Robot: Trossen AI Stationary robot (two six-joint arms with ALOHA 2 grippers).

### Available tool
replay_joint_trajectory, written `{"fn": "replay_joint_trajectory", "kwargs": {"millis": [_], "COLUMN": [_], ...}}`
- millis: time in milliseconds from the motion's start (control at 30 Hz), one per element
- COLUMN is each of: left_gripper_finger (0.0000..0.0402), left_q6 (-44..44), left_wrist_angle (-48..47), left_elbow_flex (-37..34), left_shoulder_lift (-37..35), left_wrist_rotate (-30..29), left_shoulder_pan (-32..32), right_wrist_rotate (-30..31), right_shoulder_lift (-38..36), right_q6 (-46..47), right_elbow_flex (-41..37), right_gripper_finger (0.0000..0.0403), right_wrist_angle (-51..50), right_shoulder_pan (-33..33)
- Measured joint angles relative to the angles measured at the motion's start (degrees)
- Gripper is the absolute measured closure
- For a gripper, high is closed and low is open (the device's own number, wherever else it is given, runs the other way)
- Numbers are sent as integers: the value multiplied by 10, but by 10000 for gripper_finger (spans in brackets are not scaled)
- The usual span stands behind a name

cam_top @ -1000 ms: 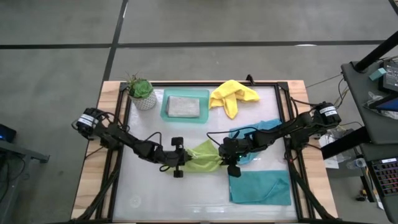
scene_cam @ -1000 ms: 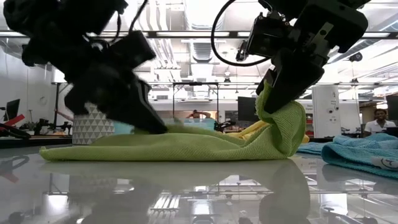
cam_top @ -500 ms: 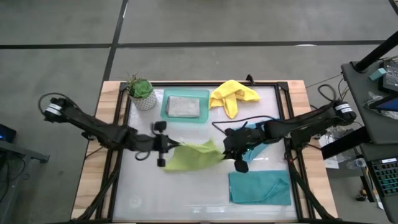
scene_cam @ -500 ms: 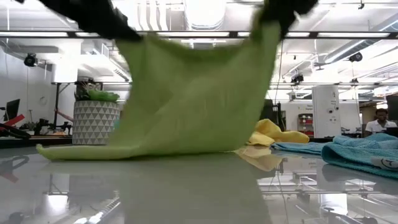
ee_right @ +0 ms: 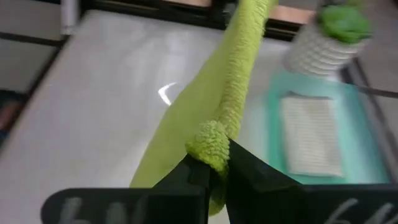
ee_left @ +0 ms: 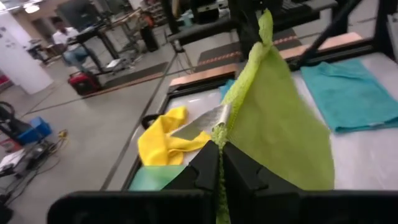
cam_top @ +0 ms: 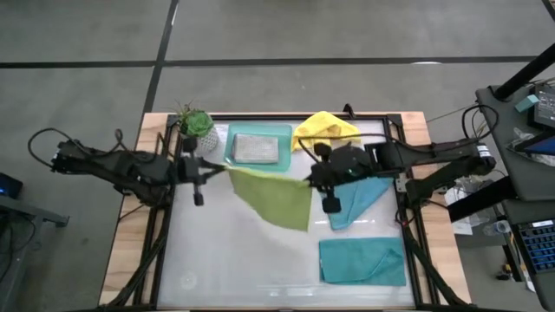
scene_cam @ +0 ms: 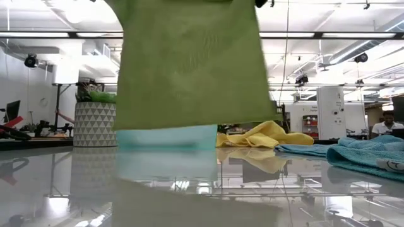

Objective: Fold microfiber towels
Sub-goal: Fold the green microfiber towel

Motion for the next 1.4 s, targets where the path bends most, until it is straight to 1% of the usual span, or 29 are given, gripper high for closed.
{"fn": "replay_joint_trajectory", "kwargs": {"millis": [133, 200, 333, 433, 600, 667, 733, 900, 1000, 1100, 1233, 1333, 1400], "left_gripper_finger": [401, 401, 402, 402, 402, 402, 402, 401, 401, 401, 401, 401, 401], "left_q6": [-4, -22, -95, -143, -208, -235, -259, -318, -342, -350, -350, -342, -335], "left_wrist_angle": [-22, -51, -110, -103, -43, 0, 55, 157, 223, 264, 274, 274, 267], "left_elbow_flex": [11, 11, -4, -26, -64, -76, -83, -84, -83, -83, -83, -84, -85], "left_shoulder_lift": [-13, -15, -5, 23, 105, 146, 193, 311, 374, 426, 465, 468, 460], "left_wrist_rotate": [-1, 15, 97, 155, 203, 231, 261, 329, 363, 374, 374, 374, 373], "left_shoulder_pan": [1, -1, -1, -11, -45, -61, -77, -107, -113, -115, -112, -108, -102], "right_wrist_rotate": [8, 6, 4, 3, -1, -21, -57, -192, -232, -262, -278, -281, -278], "right_shoulder_lift": [11, 12, 11, 13, 20, 24, 31, 53, 74, 100, 124, 124, 123], "right_q6": [-15, -15, 20, 55, 140, 180, 226, 343, 405, 444, 456, 449, 437], "right_elbow_flex": [16, 19, -1, -37, -109, -141, -179, -268, -305, -329, -335, -334, -334], "right_gripper_finger": [385, 385, 385, 385, 385, 385, 385, 385, 384, 370, 334, 311, 304], "right_wrist_angle": [-4, -9, -11, -15, -4, 25, 74, 229, 309, 362, 372, 374, 370], "right_shoulder_pan": [-19, -18, -3, 18, 64, 83, 102, 135, 141, 141, 139, 133, 132]}}
